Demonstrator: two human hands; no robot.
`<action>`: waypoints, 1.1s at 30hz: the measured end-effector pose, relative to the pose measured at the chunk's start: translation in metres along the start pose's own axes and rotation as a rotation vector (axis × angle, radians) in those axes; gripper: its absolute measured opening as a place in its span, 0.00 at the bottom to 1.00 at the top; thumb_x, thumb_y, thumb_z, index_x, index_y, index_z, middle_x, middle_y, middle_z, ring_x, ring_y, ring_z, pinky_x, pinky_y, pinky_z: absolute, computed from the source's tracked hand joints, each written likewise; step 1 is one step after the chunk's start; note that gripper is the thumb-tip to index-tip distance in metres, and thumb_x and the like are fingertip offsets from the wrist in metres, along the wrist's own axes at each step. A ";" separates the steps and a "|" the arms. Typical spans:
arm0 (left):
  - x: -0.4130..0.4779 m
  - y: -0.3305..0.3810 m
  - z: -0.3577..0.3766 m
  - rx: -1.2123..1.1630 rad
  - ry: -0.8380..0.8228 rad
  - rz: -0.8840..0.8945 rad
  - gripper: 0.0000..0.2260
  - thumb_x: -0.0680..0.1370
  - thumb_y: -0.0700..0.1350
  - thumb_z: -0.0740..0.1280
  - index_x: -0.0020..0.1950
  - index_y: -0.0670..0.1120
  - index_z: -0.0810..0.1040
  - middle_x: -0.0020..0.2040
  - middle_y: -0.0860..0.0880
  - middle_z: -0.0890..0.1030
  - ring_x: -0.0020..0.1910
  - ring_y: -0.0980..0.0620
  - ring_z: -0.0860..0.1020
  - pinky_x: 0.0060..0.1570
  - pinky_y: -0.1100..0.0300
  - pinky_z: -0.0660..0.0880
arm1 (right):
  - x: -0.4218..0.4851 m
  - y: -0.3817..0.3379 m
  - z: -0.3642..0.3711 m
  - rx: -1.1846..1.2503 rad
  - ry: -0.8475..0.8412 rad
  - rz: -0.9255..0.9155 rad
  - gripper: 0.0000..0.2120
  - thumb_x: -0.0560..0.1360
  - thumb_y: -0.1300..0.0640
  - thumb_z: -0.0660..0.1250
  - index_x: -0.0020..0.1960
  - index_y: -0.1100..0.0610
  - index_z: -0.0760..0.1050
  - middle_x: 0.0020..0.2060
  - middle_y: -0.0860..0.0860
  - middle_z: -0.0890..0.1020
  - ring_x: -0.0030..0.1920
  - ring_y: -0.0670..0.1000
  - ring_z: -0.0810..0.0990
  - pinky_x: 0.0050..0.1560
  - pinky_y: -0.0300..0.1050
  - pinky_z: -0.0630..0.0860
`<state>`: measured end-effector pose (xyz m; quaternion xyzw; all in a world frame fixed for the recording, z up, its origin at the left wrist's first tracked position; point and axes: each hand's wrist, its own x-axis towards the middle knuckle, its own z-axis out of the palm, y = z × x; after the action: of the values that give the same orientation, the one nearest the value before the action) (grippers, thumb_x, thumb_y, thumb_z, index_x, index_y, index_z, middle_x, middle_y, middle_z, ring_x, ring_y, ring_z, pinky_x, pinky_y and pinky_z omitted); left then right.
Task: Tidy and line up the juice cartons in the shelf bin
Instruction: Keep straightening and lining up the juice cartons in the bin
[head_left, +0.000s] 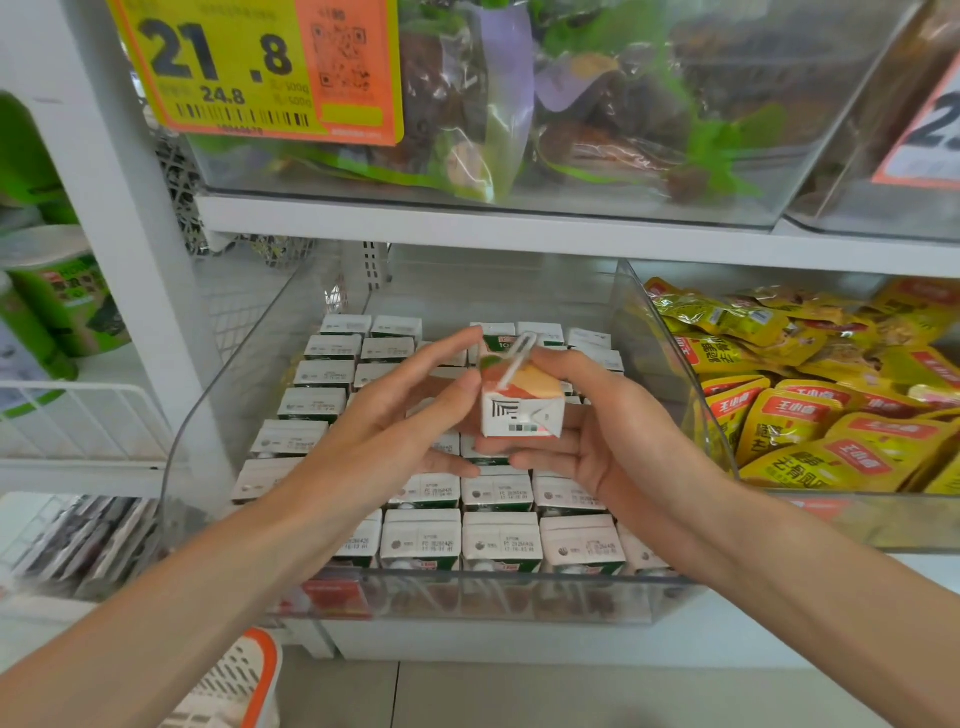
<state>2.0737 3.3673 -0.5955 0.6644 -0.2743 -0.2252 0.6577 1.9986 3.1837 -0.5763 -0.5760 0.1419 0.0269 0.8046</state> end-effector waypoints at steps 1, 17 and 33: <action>0.000 0.000 0.000 -0.006 0.003 -0.006 0.23 0.76 0.61 0.68 0.71 0.69 0.75 0.59 0.55 0.86 0.58 0.54 0.85 0.49 0.57 0.84 | 0.000 0.000 0.001 0.000 0.008 0.008 0.17 0.83 0.46 0.66 0.63 0.57 0.82 0.51 0.62 0.89 0.49 0.61 0.90 0.38 0.41 0.84; -0.002 0.003 -0.002 -0.032 0.120 -0.039 0.31 0.75 0.59 0.70 0.78 0.67 0.66 0.57 0.52 0.87 0.56 0.53 0.86 0.51 0.62 0.83 | 0.001 0.001 -0.001 -0.259 0.086 -0.065 0.20 0.80 0.46 0.71 0.67 0.57 0.80 0.55 0.64 0.86 0.45 0.52 0.83 0.39 0.42 0.78; -0.004 0.004 -0.005 0.174 0.157 0.151 0.18 0.71 0.37 0.80 0.55 0.57 0.85 0.57 0.59 0.87 0.62 0.63 0.81 0.56 0.74 0.75 | -0.003 0.004 -0.013 -0.439 0.051 -0.354 0.20 0.72 0.68 0.79 0.58 0.48 0.85 0.59 0.45 0.87 0.66 0.44 0.81 0.66 0.50 0.80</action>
<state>2.0740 3.3734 -0.5915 0.7119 -0.2898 -0.0978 0.6321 1.9924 3.1727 -0.5829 -0.7527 0.0500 -0.0985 0.6490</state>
